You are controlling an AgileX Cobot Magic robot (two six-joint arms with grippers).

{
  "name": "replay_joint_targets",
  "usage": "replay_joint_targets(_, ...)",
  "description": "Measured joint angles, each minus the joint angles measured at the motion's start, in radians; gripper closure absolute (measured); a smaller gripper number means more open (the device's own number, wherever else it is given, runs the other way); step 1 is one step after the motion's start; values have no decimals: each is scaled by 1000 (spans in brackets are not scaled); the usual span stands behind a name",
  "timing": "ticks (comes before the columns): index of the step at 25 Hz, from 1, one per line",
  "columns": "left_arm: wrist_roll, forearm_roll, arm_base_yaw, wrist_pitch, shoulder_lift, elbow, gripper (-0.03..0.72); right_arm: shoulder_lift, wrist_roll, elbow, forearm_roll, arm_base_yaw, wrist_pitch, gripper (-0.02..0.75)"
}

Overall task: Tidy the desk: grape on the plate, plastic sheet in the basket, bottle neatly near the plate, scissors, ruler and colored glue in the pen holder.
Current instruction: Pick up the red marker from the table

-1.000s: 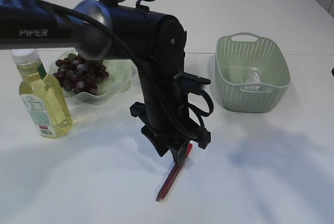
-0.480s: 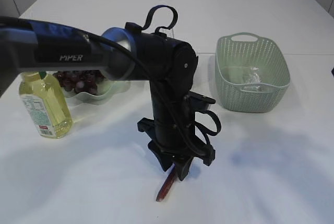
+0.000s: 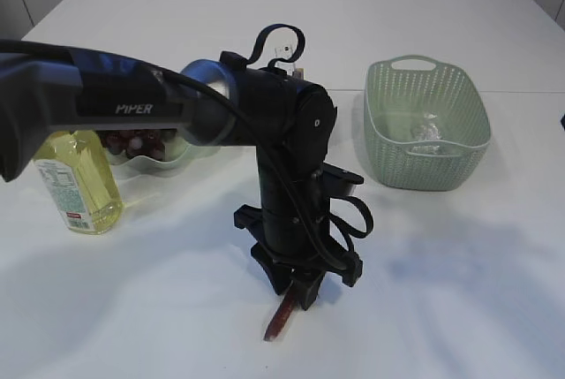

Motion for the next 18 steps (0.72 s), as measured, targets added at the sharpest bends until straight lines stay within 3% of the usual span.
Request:
replay_joint_targets(4, 0, 0, 0, 0, 0, -2, 423, 0, -2, 0, 0, 0, -2, 307)
replay_joint_targets(11, 0, 0, 0, 0, 2, -4, 616, 0, -4, 0, 0, 0, -2, 307)
replay_joint_targets(18, 5, 2, 0, 0, 2, -4, 632, 0, -6, 0, 0, 0, -2, 307)
